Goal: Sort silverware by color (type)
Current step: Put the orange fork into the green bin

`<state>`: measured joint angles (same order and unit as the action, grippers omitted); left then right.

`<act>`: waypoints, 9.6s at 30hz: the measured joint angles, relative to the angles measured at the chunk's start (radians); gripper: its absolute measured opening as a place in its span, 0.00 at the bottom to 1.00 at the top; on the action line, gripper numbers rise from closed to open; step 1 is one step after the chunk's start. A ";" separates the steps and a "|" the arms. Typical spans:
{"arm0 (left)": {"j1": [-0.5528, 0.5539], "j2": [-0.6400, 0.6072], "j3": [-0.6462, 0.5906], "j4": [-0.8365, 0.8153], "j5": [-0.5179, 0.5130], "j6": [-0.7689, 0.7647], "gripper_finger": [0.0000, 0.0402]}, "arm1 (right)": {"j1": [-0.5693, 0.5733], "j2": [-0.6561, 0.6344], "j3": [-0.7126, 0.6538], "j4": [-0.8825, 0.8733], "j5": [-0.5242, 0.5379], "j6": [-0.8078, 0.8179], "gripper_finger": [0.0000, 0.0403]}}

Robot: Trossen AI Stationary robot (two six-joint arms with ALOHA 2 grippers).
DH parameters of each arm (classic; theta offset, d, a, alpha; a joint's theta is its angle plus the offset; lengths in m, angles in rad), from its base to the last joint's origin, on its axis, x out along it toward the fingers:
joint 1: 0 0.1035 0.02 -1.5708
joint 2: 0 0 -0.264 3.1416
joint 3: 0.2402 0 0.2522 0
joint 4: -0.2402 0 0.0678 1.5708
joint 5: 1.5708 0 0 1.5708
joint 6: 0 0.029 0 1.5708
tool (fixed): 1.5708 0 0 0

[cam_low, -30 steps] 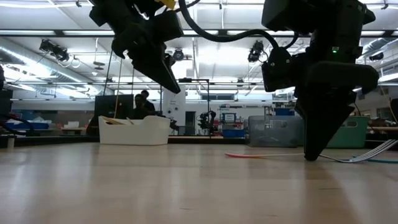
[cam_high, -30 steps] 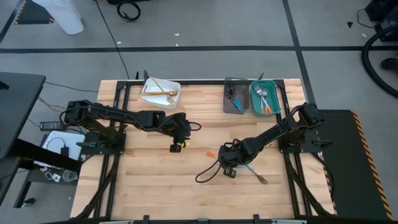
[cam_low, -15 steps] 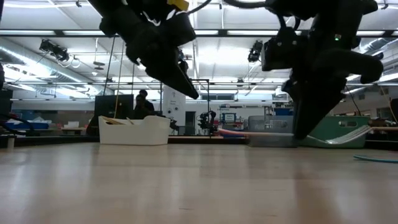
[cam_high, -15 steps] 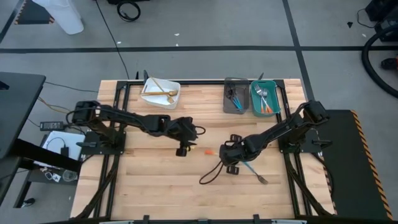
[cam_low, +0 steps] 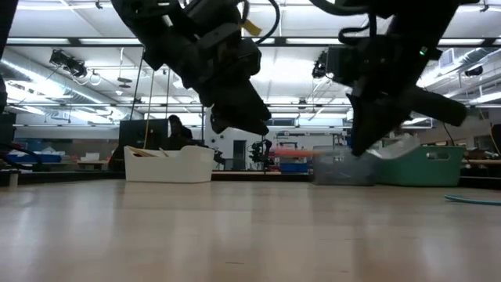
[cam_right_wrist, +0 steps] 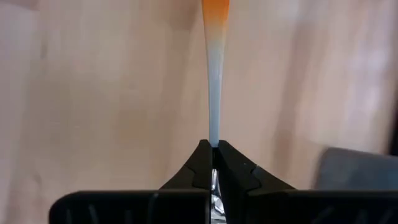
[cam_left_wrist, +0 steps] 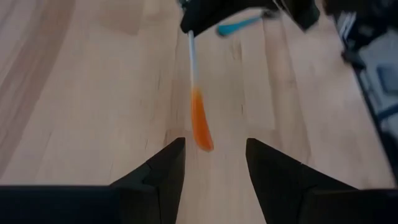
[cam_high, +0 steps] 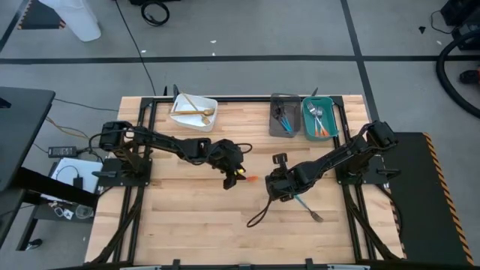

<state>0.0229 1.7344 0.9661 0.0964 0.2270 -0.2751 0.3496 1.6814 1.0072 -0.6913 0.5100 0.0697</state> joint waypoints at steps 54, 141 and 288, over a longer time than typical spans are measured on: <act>0.036 0.032 0.002 0.194 -0.120 -0.002 0.03 | 0.031 -0.001 0.090 -0.018 0.542 -0.353 0.33; 0.139 0.018 0.000 1.028 -0.483 0.658 0.03 | -0.174 -0.413 0.089 0.608 0.170 -0.123 0.39; -0.080 0.018 -0.001 0.134 -0.451 0.363 0.38 | -0.876 -0.442 -0.171 0.166 0.093 0.017 0.04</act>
<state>-0.0566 1.7523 0.9653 0.2302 -0.2241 0.0875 -0.5268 1.2396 0.8360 -0.5252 0.6031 0.0868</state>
